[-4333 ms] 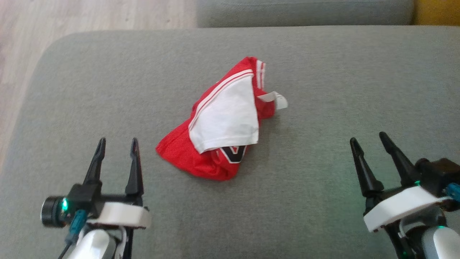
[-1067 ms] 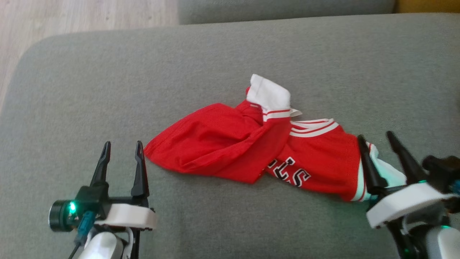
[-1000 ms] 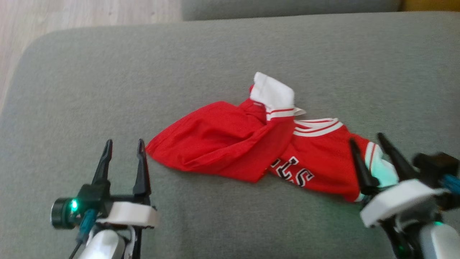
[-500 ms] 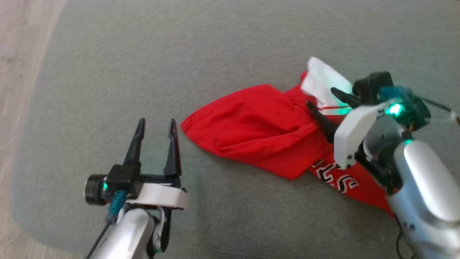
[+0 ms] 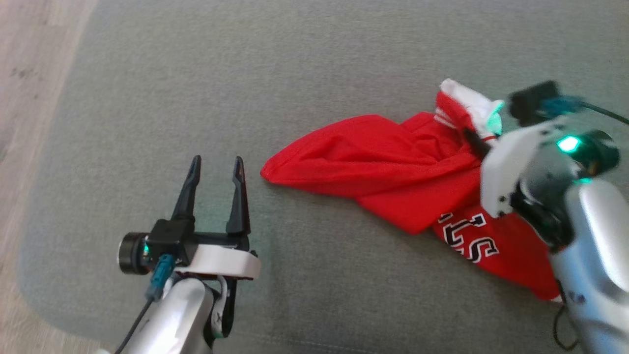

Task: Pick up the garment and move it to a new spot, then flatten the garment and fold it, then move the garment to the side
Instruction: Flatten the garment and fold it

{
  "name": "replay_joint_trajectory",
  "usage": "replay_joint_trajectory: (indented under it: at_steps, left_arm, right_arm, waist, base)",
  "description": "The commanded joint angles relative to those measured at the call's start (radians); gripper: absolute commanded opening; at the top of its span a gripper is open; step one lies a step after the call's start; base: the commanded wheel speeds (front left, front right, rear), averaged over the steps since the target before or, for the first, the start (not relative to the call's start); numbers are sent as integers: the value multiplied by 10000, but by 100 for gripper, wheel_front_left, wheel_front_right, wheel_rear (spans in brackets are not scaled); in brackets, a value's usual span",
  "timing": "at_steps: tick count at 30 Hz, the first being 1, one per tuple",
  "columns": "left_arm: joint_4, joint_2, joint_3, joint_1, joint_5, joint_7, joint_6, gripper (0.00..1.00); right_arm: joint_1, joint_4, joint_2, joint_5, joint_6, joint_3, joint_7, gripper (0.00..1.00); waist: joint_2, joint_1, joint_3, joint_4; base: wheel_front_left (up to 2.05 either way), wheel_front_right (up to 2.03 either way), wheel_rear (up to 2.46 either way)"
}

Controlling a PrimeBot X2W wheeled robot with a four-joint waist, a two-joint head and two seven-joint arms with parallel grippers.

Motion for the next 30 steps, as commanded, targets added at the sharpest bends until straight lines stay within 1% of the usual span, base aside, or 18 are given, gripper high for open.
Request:
replay_joint_trajectory:
  at_steps: [1,4,6,9,10,11,12,14,18,21,24,26,30]
  left_arm:
    - [-276,126,459,-198,129,-104,-15,100]
    - [-301,204,584,-105,191,-106,-36,100]
    - [-296,264,627,-44,226,-106,-52,100]
    - [-279,359,650,31,247,-107,-66,100]
    - [-277,391,660,55,245,-107,-66,100]
    - [-276,429,673,86,237,-104,-61,100]
    - [-274,466,682,114,228,-95,-61,100]
    - [-295,547,696,158,209,-56,-63,100]
    - [-390,721,751,265,177,37,-22,100]
    - [-488,816,772,378,156,110,31,100]
    - [-591,898,791,501,131,169,85,100]
    - [-652,962,822,601,115,196,137,100]
    - [-750,1089,866,862,97,260,266,100]
  right_arm:
    - [372,-653,149,126,-7,-262,-262,0]
    - [1319,-1358,700,399,-7,-1269,-805,0]
    - [2054,-1772,1196,521,-7,-1965,-1244,0]
    - [3161,-2186,1837,793,-7,-2843,-1944,0]
    - [3517,-2230,1969,932,-7,-3055,-2143,15]
    - [3843,-2241,2056,1040,-7,-3240,-2346,63]
    - [4130,-2235,2112,1171,-7,-3398,-2574,100]
    - [4583,-2234,2163,1372,-7,-3642,-3121,100]
    - [5092,-2087,2176,2140,-7,-3765,-4446,100]
    - [5196,-2080,2178,2135,-7,-3836,-5347,100]
    - [5216,-2317,2179,1478,-7,-4010,-6002,100]
    - [5194,-2640,2172,707,-7,-4116,-6331,100]
    - [5131,-3236,1755,-360,-7,-3907,-6688,100]
  waist:
    - [0,0,-49,-167]
    - [0,0,-150,-447]
    - [0,0,-236,-645]
    - [0,0,-355,-933]
    - [0,0,-402,-1027]
    - [0,0,-444,-1128]
    - [0,0,-491,-1207]
    - [0,0,-556,-1354]
    - [0,0,-680,-1618]
    - [0,0,-802,-1744]
    - [0,0,-914,-1799]
    - [0,0,-1001,-1840]
    - [0,0,-1246,-1891]
  base:
    - [0,0,0]
    - [0,0,0]
    - [0,0,0]
    - [0,0,0]
    - [0,0,0]
    - [0,0,0]
    - [0,0,0]
    - [0,0,0]
    - [0,0,0]
    - [0,0,0]
    - [0,0,0]
    - [0,0,0]
    - [0,0,0]
